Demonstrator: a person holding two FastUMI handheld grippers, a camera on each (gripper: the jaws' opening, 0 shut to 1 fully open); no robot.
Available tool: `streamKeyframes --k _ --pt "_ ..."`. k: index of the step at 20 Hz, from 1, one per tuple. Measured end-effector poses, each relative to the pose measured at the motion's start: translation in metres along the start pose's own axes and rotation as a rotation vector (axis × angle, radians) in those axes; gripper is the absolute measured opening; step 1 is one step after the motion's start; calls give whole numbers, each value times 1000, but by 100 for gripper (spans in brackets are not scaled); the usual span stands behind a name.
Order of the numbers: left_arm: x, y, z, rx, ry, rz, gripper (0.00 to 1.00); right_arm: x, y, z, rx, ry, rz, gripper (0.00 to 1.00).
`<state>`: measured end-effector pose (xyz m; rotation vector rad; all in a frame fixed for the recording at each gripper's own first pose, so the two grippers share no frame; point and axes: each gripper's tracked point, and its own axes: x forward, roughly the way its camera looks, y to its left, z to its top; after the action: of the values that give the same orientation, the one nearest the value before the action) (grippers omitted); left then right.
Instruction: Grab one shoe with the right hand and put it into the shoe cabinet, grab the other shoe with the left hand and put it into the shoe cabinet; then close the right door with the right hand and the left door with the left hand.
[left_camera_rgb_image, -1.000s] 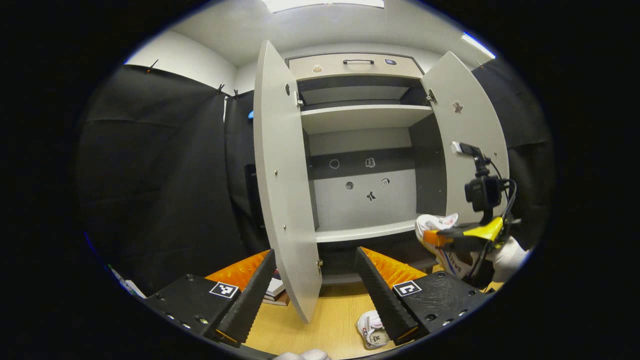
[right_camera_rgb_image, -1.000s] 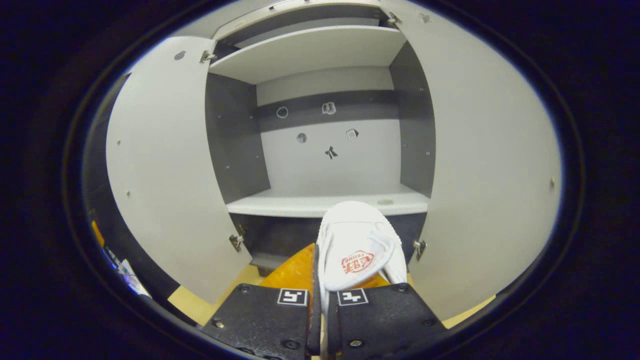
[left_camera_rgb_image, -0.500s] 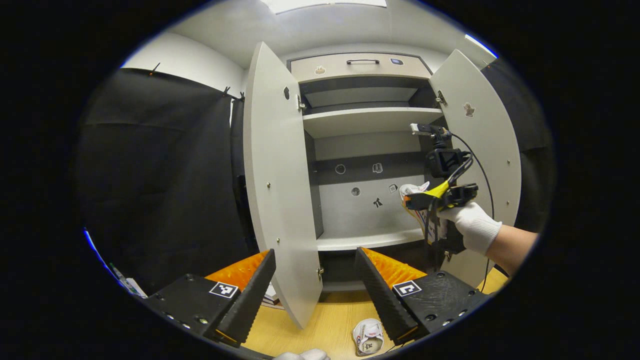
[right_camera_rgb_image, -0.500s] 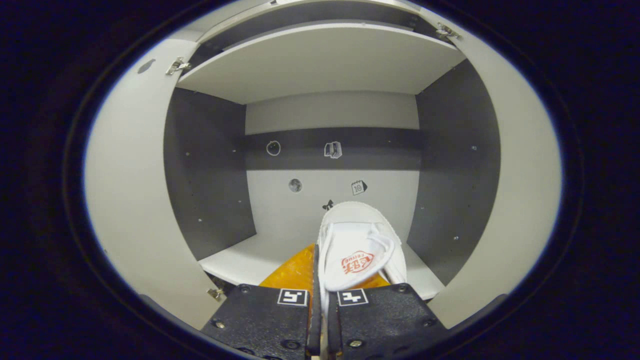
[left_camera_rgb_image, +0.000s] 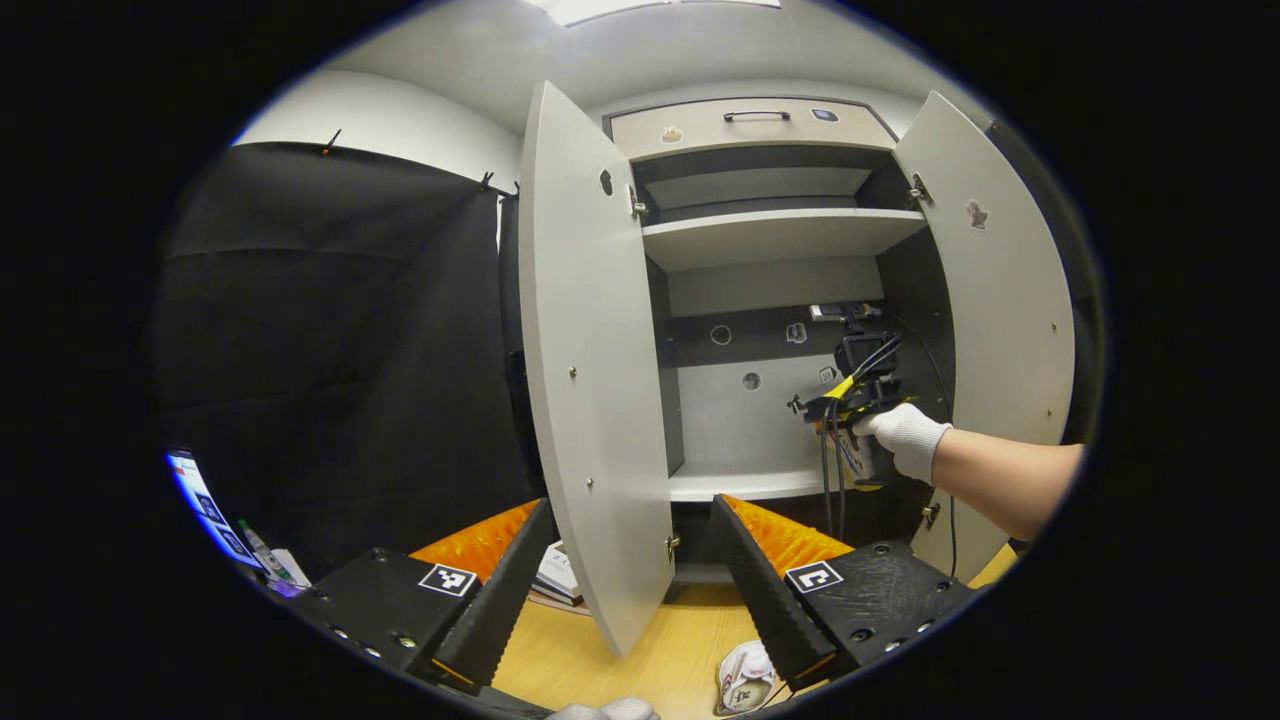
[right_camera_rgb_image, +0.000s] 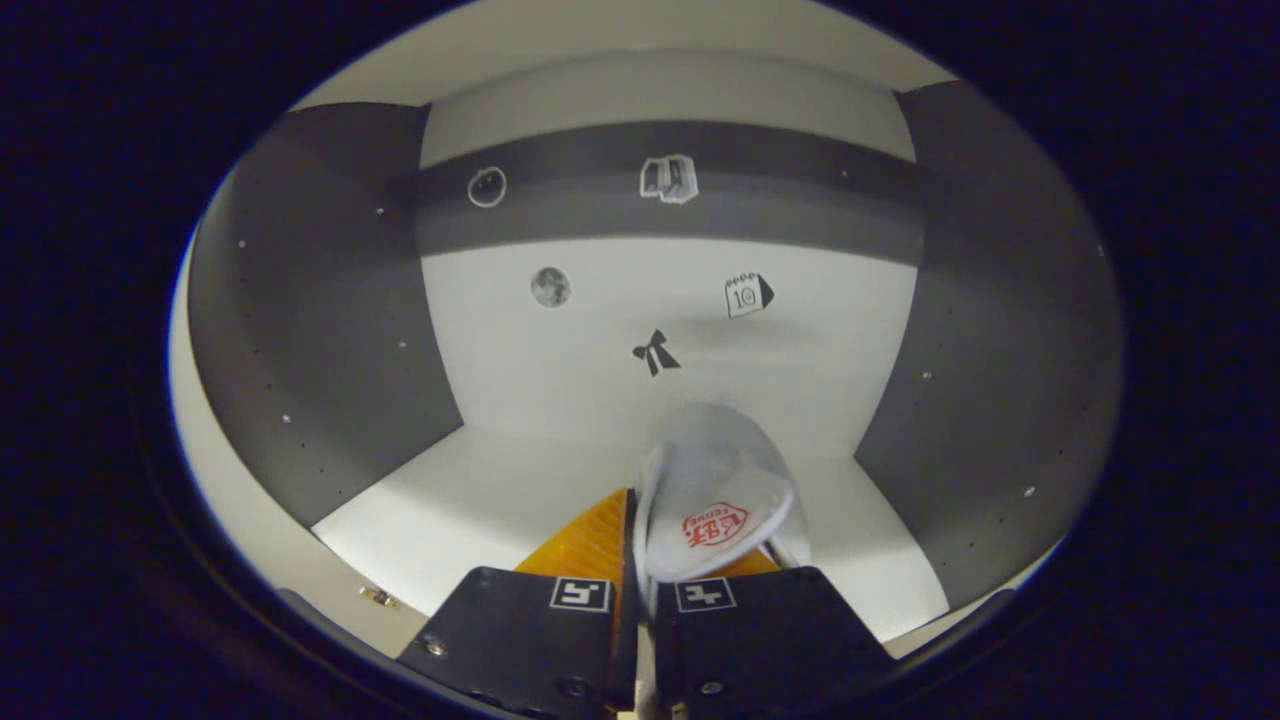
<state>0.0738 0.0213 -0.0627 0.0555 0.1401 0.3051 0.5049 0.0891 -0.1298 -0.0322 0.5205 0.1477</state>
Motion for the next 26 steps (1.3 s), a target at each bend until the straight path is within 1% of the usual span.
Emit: streamKeyframes --k 2,3,4,5,7,9,10,11,12,13,14,17,19,20,21,22,24,26 --pt "1 0 -1 -5 5 4 96 1 -4 -2 0 40 -10 12" --pt "1 1 -2 -8 7 6 96 1 -6 -3 -13 51 -10 16" --pt "1 0 -1 -12 5 2 96 0 -5 -3 -21 61 -9 26" --pt "1 -1 0 -12 1 -1 96 -2 -3 -5 -28 79 9 37" --pt "2 -2 1 -14 -4 -6 96 -6 -2 -4 -24 82 14 39" --pt "1 -3 2 -16 -11 -15 96 -16 2 6 -24 45 25 59" --pt "2 -2 3 -13 -16 -15 96 -24 4 11 -25 24 30 53" --pt "2 -2 4 -14 -17 -16 96 -30 2 15 -22 2 22 61" --pt "0 -4 5 -17 -18 -21 96 -36 4 14 -17 -8 22 78" --pt "0 -3 5 -19 -20 -24 100 -42 6 19 -4 -22 30 95" --pt "0 -3 6 -20 -19 -26 96 -43 1 16 3 -27 17 99" --pt "-4 0 7 -12 -30 -33 96 -57 -7 18 25 -57 -5 99" --pt "-10 5 4 -10 -32 -41 96 -76 -9 21 32 -98 -6 99" --pt "-9 5 4 -13 -32 -50 100 -90 -10 21 26 -126 -12 99" --pt "-10 6 1 -14 -29 -60 100 -106 -16 23 9 -159 -37 99" --pt "-12 9 -1 -10 -24 -66 96 -123 -18 23 1 -193 -51 99" --pt "-17 13 -4 -1 -28 -82 96 -163 -17 16 16 -255 -48 99" --pt "-22 18 -13 9 -28 -108 96 -205 -22 4 20 -313 -70 99"
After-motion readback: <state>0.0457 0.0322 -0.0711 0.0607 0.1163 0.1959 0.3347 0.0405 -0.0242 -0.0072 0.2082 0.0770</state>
